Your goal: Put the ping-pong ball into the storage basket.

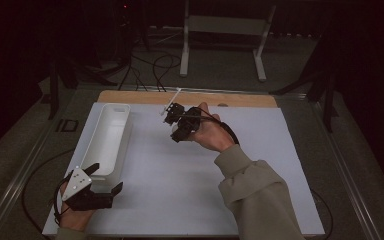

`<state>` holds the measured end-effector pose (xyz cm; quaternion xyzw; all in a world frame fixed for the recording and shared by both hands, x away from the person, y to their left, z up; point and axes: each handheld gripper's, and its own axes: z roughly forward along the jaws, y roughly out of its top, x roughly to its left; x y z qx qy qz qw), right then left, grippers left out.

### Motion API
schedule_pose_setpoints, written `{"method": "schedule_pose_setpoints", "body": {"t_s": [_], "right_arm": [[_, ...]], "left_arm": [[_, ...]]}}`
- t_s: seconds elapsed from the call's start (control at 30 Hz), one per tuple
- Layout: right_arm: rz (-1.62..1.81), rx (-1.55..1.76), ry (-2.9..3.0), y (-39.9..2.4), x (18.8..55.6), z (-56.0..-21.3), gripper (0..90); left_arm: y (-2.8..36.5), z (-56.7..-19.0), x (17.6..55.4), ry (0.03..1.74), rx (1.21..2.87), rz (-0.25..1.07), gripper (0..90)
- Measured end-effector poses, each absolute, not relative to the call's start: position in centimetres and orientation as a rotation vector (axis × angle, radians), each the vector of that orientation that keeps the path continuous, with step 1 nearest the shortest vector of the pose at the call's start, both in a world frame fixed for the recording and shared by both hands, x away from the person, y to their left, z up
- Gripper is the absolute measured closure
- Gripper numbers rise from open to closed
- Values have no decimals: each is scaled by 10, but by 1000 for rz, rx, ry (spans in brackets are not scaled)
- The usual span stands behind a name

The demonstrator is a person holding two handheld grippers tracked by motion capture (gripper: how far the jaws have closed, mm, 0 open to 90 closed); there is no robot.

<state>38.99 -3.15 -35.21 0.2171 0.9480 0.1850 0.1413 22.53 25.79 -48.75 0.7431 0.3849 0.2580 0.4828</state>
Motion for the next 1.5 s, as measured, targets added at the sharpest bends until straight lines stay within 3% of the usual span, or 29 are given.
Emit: {"method": "schedule_pose_setpoints", "body": {"t_s": [1.5], "right_arm": [[586, 599, 2763, 3, 397, -354, 505]], "left_arm": [[258, -487, 225, 939, 1808, 627, 2]]}}
